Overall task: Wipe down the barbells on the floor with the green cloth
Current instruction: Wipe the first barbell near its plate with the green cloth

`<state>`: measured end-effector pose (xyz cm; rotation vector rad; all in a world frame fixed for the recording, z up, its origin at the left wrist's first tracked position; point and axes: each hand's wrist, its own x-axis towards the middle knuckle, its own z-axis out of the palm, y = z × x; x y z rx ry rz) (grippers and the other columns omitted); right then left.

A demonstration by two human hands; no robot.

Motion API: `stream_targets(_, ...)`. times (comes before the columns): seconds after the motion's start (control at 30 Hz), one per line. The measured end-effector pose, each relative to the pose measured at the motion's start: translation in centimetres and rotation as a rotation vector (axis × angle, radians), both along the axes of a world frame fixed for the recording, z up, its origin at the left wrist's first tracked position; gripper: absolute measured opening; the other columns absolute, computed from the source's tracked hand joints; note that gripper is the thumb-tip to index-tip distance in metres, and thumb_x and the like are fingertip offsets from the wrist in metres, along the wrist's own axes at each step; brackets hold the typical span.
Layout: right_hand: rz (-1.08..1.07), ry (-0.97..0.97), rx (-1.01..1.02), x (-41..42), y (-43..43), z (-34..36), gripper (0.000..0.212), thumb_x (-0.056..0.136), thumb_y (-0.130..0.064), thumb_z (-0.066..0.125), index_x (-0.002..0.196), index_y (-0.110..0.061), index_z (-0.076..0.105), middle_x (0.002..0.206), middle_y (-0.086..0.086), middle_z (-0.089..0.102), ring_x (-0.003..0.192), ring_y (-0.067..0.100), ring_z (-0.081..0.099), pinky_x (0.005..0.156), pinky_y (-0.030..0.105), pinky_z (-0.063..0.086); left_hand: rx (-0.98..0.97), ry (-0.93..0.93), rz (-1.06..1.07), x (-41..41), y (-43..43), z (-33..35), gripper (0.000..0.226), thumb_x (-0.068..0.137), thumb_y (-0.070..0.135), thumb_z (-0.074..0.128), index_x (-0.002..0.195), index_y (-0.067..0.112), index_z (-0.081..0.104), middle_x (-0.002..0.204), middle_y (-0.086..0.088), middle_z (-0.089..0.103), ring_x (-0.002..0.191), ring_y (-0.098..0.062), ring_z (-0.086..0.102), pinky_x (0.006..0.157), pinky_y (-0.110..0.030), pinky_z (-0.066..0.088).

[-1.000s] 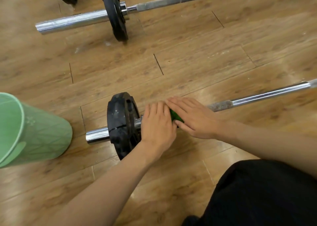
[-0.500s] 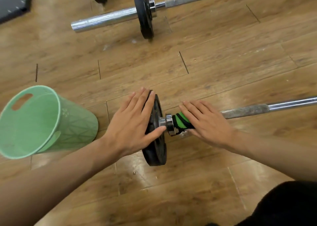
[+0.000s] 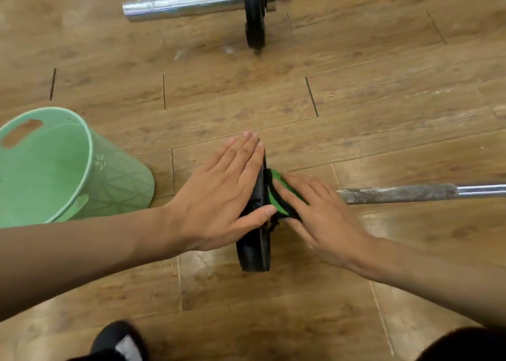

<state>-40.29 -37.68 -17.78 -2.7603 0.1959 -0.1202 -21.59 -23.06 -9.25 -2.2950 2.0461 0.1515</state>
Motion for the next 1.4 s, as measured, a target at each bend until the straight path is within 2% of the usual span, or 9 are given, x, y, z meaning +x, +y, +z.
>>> stream_targets(0.13, 0.037, 0.037, 0.042, -2.2, 0.8, -0.4, 0.062, 0.111, -0.051, 0.019, 0.164, -0.019, 0.029, 0.171, 0.013, 0.021, 0.157, 0.029, 0.022, 0.126, 0.046, 0.017, -0.051, 0.089, -0.042, 0.1, 0.1, -0.8, 0.095, 0.105, 0.066, 0.014, 0.159, -0.011, 0.023, 0.167, -0.031, 0.02, 0.159, -0.038, 0.014, 0.128, -0.046, 0.008)
stream_targets(0.23, -0.182, -0.092, 0.118, 0.3, 1.6, -0.2, 0.047, 0.11, -0.036, 0.033, 0.137, -0.011, 0.061, 0.137, 0.01, 0.06, 0.121, 0.031, 0.054, 0.099, 0.047, 0.045, -0.113, 0.083, -0.071, 0.3, -0.2, -1.6, 0.096, 0.103, 0.067, 0.024, 0.156, -0.012, 0.029, 0.164, -0.033, 0.027, 0.156, -0.041, 0.022, 0.129, -0.048, 0.013)
stream_targets(0.4, -0.349, -0.003, 0.104, 5.0, 2.8, -0.7, 0.038, 0.1, -0.03, 0.032, 0.113, -0.002, 0.055, 0.1, 0.013, 0.062, 0.093, 0.036, 0.059, 0.076, 0.038, 0.035, -0.127, 0.142, -0.049, 0.9, -0.8, -2.0, 0.096, 0.098, 0.065, 0.035, 0.157, -0.01, 0.03, 0.164, -0.032, 0.028, 0.156, -0.042, 0.024, 0.127, -0.053, 0.021)
stream_targets(0.53, -0.49, 0.01, 0.113, 5.6, 3.7, -0.8, 0.056, 0.104, -0.025, 0.039, 0.151, 0.004, 0.037, 0.122, 0.02, 0.066, 0.105, 0.038, 0.064, 0.087, 0.043, 0.047, -0.123, 0.169, 0.0, 1.3, -1.2, -1.7, 0.095, 0.096, 0.063, 0.036, 0.158, -0.009, 0.028, 0.165, -0.03, 0.027, 0.156, -0.039, 0.024, 0.128, -0.046, 0.016)
stream_targets(0.67, -0.442, -0.013, 0.038, 3.6, 5.2, -1.4, 0.054, 0.103, -0.028, 0.036, 0.146, 0.001, 0.051, 0.139, 0.019, 0.06, 0.121, 0.036, 0.06, 0.106, 0.046, 0.044, -0.164, 0.149, -0.034, 0.7, -0.5, -2.0, 0.094, 0.096, 0.062, 0.04, 0.154, -0.012, 0.034, 0.16, -0.032, 0.035, 0.153, -0.042, 0.031, 0.129, -0.047, 0.018)
stream_targets(0.87, -0.524, 0.144, 0.1, 6.1, 3.7, -0.8, 0.036, 0.105, -0.03, 0.035, 0.116, -0.013, 0.065, 0.109, 0.009, 0.065, 0.095, 0.036, 0.065, 0.077, 0.041, 0.04, -0.232, 0.181, -0.021, -0.1, -0.2, -2.5, 0.092, 0.094, 0.056, 0.044, 0.152, -0.014, 0.036, 0.158, -0.034, 0.037, 0.152, -0.044, 0.031, 0.129, -0.044, 0.013)
stream_targets(1.03, -0.405, -0.039, 0.016, 1.8, 6.2, -1.7, 0.05, 0.103, -0.023, 0.043, 0.147, -0.001, 0.052, 0.146, 0.016, 0.056, 0.135, 0.035, 0.052, 0.114, 0.047, 0.039, -0.251, 0.209, -0.021, -0.3, -0.3, -2.8, 0.09, 0.093, 0.055, 0.046, 0.152, -0.013, 0.037, 0.157, -0.033, 0.039, 0.151, -0.044, 0.033, 0.128, -0.05, 0.018)
stream_targets(1.2, -0.558, 0.199, 0.109, 6.9, 2.7, -0.4, 0.029, 0.106, -0.033, 0.036, 0.098, -0.019, 0.061, 0.107, 0.008, 0.069, 0.1, 0.035, 0.065, 0.071, 0.038, 0.036, -0.255, 0.192, -0.03, -0.3, -0.4, -2.6, 0.089, 0.094, 0.053, 0.046, 0.152, -0.013, 0.037, 0.158, -0.033, 0.039, 0.151, -0.043, 0.033, 0.129, -0.046, 0.015)
stream_targets(1.4, -0.439, -0.023, 0.168, 1.8, 6.8, -1.1, 0.059, 0.111, -0.041, 0.02, 0.154, -0.01, 0.046, 0.158, 0.011, 0.046, 0.148, 0.026, 0.04, 0.124, 0.044, 0.026, -0.289, 0.227, -0.04, -0.5, -0.3, -3.0, 0.088, 0.093, 0.053, 0.048, 0.149, -0.014, 0.042, 0.156, -0.033, 0.042, 0.15, -0.044, 0.035, 0.127, -0.053, 0.02)
